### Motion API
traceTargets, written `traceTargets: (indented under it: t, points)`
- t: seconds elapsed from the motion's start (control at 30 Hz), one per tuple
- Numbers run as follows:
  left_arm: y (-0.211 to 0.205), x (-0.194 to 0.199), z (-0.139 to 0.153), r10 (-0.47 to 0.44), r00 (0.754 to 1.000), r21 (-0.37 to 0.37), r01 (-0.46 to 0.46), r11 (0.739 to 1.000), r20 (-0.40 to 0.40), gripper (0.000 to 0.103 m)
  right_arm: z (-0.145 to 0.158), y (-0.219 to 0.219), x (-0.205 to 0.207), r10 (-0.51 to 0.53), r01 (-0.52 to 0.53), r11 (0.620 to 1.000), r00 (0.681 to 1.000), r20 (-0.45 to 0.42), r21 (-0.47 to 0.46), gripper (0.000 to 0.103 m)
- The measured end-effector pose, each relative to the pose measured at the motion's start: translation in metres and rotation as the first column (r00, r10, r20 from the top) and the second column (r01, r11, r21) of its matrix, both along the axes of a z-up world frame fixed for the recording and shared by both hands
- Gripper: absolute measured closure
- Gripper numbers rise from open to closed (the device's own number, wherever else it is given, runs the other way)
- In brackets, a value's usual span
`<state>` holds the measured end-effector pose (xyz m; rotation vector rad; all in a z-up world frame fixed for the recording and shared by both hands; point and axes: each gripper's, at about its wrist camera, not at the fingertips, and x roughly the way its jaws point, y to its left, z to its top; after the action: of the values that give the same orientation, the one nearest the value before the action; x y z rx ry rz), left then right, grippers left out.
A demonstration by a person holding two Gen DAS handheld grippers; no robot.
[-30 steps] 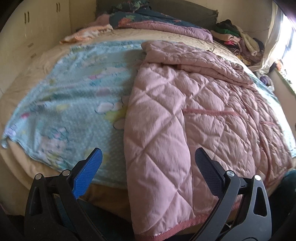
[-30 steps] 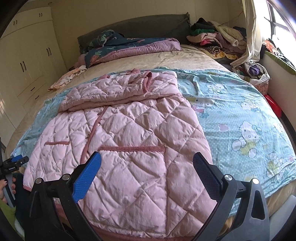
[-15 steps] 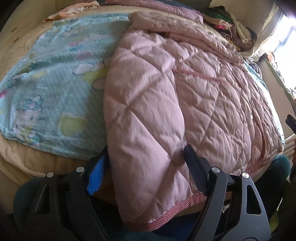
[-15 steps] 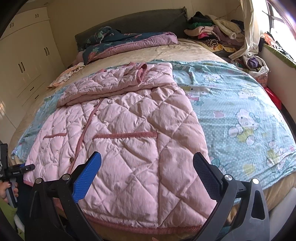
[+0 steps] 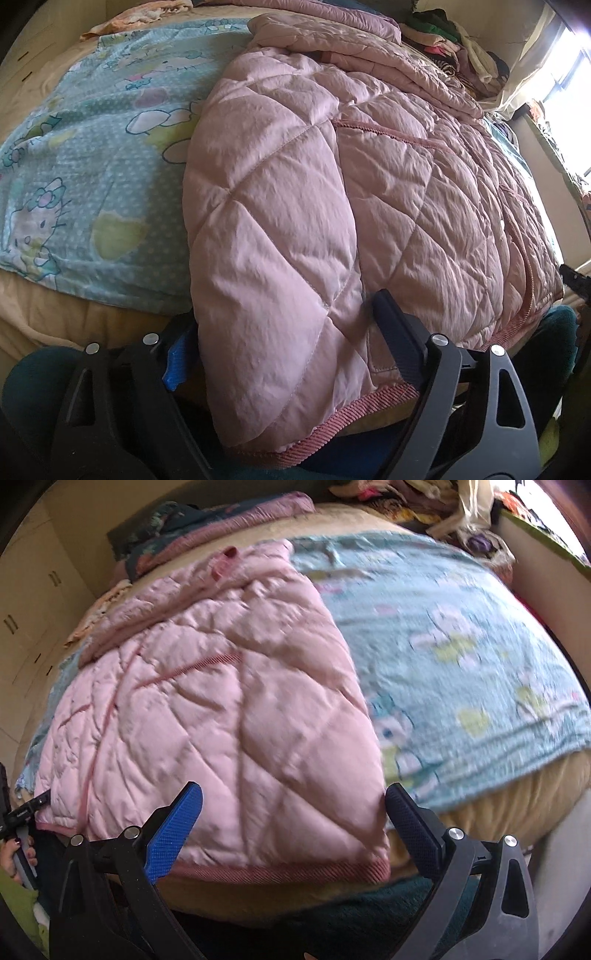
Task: Fold large clothes
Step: 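Close the left tool on the hem while the right tool grasps the hem, then lift the hem with both tools and carry it toward the collar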
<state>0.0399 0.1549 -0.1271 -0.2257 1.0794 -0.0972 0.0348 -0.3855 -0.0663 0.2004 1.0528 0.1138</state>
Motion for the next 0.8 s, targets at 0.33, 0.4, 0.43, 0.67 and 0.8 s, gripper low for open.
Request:
traceTargets:
  t: [0.33,0.4,0.43,0.67,0.8]
  points:
    - [-0.002,-0.007,0.001,-0.002,1.0,-0.016,0.002,1.0,0.005,0.025,-0.028,-0.016,-0.002,-0.028,0.038,0.996,0.992,-0.124,0.077,0.004]
    - [-0.003,-0.01,0.0,-0.003,1.0,-0.027,0.003,1.0,0.001,0.024,-0.029,-0.013,-0.002,-0.006,0.017,0.996,0.992,-0.126,0.085,0.009]
    - [-0.003,-0.012,0.0,-0.003,1.0,-0.035,0.003,0.999,-0.002,0.024,-0.029,-0.013,-0.001,0.003,0.009,0.995,0.992,-0.126,0.096,0.017]
    - [-0.01,-0.021,-0.002,-0.023,1.0,-0.026,0.023,0.999,-0.003,0.024,-0.013,-0.013,-0.013,0.062,-0.062,0.983,0.998,0.002,0.175,0.068]
    - [-0.011,-0.02,-0.003,-0.027,1.0,-0.031,0.026,0.999,-0.005,0.024,0.009,-0.017,-0.016,0.059,-0.086,0.961,0.992,0.11,0.262,0.073]
